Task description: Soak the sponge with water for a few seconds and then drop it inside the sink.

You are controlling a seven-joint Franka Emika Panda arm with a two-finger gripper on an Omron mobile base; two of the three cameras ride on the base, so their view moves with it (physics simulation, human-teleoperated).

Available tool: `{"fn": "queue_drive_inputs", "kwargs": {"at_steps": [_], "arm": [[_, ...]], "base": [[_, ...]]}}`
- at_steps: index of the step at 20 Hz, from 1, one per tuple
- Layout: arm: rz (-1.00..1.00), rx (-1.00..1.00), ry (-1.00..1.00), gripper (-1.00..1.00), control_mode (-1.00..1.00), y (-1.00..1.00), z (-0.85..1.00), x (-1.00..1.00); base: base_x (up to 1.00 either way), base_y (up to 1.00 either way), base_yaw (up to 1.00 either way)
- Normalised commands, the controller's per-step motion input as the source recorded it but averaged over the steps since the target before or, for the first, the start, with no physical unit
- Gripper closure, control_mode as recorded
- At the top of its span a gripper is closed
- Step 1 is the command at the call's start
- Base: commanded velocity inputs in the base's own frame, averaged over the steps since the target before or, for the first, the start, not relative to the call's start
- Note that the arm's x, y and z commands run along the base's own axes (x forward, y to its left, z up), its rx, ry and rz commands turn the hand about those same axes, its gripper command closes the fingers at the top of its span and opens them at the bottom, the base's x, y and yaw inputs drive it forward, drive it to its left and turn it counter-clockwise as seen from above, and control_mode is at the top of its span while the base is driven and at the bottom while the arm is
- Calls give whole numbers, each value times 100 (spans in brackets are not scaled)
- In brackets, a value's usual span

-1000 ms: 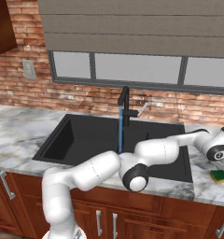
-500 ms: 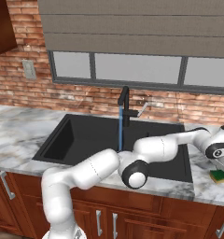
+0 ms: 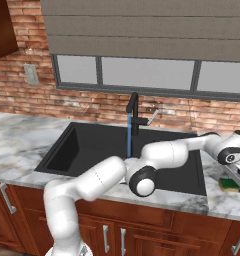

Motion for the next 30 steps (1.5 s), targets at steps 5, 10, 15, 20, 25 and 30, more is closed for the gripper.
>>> {"fn": "queue_drive_inputs", "kwargs": {"at_steps": [5, 10, 15, 20, 25, 30], "arm": [[-11, 0, 0, 100, -100, 15, -5, 27], [0, 0, 0, 100, -100, 2, 22, 10], [0, 0, -1, 100, -100, 2, 63, -1], [0, 1, -4, 100, -100, 0, 66, -10], [0, 1, -16, 100, -100, 13, 27, -6], [0, 0, -29, 100, -100, 62, 15, -24]], "base": [[0, 0, 0], [0, 0, 0], [0, 0, 0], [0, 0, 0], [0, 0, 0], [0, 0, 0]]}}
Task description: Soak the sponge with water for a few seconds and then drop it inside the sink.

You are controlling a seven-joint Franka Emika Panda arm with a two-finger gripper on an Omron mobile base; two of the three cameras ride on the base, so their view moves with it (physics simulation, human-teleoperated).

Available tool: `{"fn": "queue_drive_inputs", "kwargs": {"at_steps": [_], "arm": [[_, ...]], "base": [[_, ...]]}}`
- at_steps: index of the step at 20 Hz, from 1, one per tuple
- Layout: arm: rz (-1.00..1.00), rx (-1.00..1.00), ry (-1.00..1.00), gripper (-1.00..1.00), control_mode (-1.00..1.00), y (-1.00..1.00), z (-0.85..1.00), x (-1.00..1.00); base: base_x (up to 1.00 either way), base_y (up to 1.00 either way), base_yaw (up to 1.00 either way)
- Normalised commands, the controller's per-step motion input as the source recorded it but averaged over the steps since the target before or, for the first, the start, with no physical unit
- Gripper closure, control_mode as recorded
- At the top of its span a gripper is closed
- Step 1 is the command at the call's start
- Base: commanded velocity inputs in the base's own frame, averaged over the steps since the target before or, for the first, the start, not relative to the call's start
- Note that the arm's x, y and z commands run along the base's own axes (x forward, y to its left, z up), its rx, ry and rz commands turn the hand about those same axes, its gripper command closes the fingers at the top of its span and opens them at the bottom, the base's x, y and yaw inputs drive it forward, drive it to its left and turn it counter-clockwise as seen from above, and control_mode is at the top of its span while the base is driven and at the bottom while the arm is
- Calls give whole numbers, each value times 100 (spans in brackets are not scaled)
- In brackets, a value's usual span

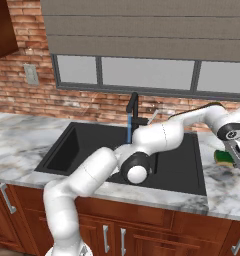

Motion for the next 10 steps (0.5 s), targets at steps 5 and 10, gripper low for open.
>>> {"fn": "queue_drive_inputs", "kwargs": {"at_steps": [5, 10], "arm": [[0, 0, -35, 100, -100, 85, 16, -24], [0, 0, -26, 100, -100, 66, 19, -27]], "base": [[0, 0, 0], [0, 0, 0]]}}
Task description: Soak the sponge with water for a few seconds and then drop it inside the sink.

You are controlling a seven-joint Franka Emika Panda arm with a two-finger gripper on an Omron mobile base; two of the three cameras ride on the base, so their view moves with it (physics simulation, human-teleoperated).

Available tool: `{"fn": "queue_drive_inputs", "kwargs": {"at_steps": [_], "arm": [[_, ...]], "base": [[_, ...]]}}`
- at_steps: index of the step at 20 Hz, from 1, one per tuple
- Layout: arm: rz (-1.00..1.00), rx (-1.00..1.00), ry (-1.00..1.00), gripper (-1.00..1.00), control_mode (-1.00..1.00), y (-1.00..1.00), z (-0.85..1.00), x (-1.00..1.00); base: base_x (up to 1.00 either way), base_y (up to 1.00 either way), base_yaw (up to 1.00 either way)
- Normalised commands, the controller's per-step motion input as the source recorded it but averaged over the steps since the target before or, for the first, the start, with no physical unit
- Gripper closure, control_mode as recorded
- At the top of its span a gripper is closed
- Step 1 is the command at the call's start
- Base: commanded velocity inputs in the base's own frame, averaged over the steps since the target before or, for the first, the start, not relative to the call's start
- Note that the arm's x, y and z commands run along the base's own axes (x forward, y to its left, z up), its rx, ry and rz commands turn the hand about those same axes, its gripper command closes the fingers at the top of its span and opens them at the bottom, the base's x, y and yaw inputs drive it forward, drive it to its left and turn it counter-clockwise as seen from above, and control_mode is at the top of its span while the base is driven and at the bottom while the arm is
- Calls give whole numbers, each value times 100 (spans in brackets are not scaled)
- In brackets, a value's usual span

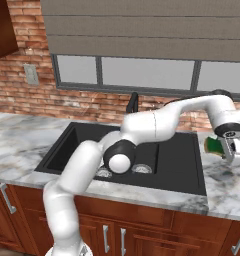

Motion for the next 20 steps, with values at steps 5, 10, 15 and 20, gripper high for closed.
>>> {"fn": "queue_drive_inputs", "kwargs": {"at_steps": [5, 10, 15, 20], "arm": [[-3, -1, -13, 100, -100, 48, 0, -8], [-5, -2, -3, 100, -100, 68, 0, 0], [-2, -2, 0, 100, -100, 57, 26, 0], [0, 0, 11, 100, -100, 16, 19, 0]], "base": [[0, 0, 0], [0, 0, 0], [0, 0, 0], [0, 0, 0]]}}
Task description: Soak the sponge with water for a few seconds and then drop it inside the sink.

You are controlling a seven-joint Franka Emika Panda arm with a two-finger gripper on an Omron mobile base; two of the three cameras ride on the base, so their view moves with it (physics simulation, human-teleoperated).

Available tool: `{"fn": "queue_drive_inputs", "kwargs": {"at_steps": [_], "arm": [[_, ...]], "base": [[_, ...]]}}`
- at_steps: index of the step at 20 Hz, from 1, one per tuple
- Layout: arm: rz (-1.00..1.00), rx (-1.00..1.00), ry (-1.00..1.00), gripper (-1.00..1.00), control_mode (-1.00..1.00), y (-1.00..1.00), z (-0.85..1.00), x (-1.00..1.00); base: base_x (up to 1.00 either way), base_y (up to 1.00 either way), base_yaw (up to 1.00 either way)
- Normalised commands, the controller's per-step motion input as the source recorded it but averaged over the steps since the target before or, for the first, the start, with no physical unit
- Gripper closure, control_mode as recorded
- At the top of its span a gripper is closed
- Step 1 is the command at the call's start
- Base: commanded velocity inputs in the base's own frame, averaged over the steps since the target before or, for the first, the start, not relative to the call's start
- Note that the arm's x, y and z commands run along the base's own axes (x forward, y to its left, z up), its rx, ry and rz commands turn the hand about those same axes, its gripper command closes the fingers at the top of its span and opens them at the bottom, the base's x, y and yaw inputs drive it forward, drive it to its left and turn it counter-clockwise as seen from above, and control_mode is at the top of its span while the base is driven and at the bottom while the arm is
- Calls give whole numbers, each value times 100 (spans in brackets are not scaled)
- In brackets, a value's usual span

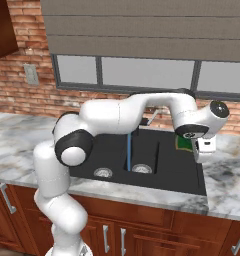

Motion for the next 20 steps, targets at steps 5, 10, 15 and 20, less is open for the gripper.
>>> {"fn": "queue_drive_inputs", "kwargs": {"at_steps": [5, 10, 15, 20], "arm": [[0, 0, 12, 100, -100, 0, 0, 1], [-2, 0, 8, 100, -100, 1, -25, 7], [-6, 0, 9, 100, -100, 3, -7, 13], [-16, 0, 8, 100, -100, 1, 0, 26]], "base": [[0, 0, 0], [0, 0, 0], [0, 0, 0], [0, 0, 0]]}}
